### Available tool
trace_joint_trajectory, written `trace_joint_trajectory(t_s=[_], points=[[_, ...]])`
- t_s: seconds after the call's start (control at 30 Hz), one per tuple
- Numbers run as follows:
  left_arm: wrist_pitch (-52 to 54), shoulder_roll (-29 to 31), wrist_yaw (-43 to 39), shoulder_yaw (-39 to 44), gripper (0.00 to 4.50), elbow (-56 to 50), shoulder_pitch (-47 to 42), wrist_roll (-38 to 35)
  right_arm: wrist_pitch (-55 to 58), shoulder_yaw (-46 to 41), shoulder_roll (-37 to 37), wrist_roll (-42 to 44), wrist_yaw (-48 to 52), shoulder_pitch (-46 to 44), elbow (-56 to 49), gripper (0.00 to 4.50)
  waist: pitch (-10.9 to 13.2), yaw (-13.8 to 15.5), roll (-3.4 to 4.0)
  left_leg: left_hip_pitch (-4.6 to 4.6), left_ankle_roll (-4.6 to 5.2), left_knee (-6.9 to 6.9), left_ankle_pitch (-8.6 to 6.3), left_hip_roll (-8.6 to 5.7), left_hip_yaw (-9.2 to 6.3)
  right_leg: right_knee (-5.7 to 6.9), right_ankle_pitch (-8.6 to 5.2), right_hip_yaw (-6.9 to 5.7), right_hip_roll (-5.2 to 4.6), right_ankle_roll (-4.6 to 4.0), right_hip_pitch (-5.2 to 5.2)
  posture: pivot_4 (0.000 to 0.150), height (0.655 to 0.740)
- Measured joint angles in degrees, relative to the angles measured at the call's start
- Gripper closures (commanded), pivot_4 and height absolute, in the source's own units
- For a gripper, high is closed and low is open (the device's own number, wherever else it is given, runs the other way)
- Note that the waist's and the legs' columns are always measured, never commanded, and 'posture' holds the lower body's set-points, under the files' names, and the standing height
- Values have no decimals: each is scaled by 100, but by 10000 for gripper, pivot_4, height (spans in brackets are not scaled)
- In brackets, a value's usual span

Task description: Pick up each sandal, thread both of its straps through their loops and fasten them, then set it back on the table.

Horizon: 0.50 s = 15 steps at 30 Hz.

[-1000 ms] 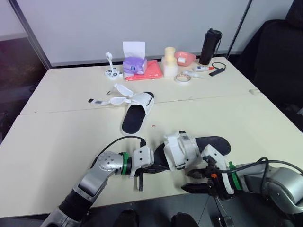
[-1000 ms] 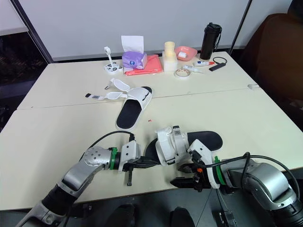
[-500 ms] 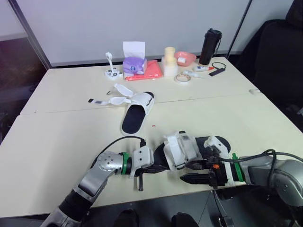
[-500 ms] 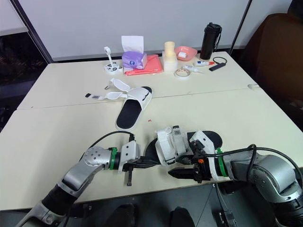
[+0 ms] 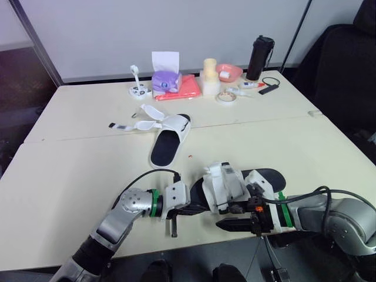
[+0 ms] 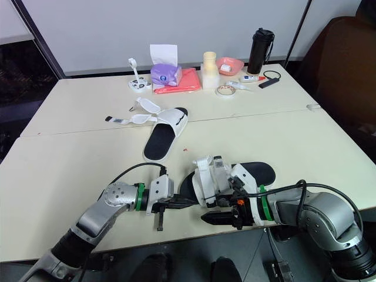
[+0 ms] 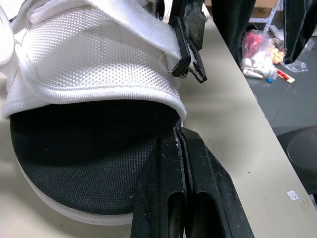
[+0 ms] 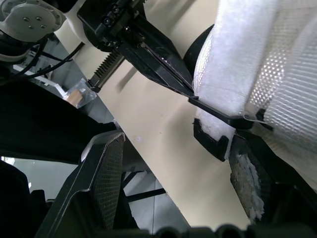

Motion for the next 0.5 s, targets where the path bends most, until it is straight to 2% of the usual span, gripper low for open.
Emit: trace_joint_trajectory(t_s=[0.1, 0.27, 0.33, 0.5], points=[[7, 9, 2, 0, 45000, -10, 9, 0, 9, 1, 31, 5, -7, -12, 24, 11492, 0, -6, 0, 1, 0, 0, 0, 0, 0, 1, 0, 0, 0, 0, 0, 1500, 7400], [16, 7, 4, 0, 45000, -23, 11, -1, 23, -2, 69, -15, -80, -104, 157, 33704, 0, -4, 0, 0, 0, -1, 0, 0, 0, 1, 0, 0, 0, 0, 0, 1500, 7400], [16, 6, 1, 0, 45000, -27, 11, -2, 23, -2, 70, -42, -106, -106, 222, 43887, 0, 0, 0, -1, 0, -2, 0, 0, 0, 0, 1, 0, 0, 1, -2, 1500, 7400], [16, 5, 6, 0, 45000, -28, 12, -2, 24, 16, 80, -100, -129, -106, 262, 44885, 0, -1, 1, -1, 0, -2, 0, 0, 0, 1, 1, 0, 0, 2, -3, 1500, 7400]])
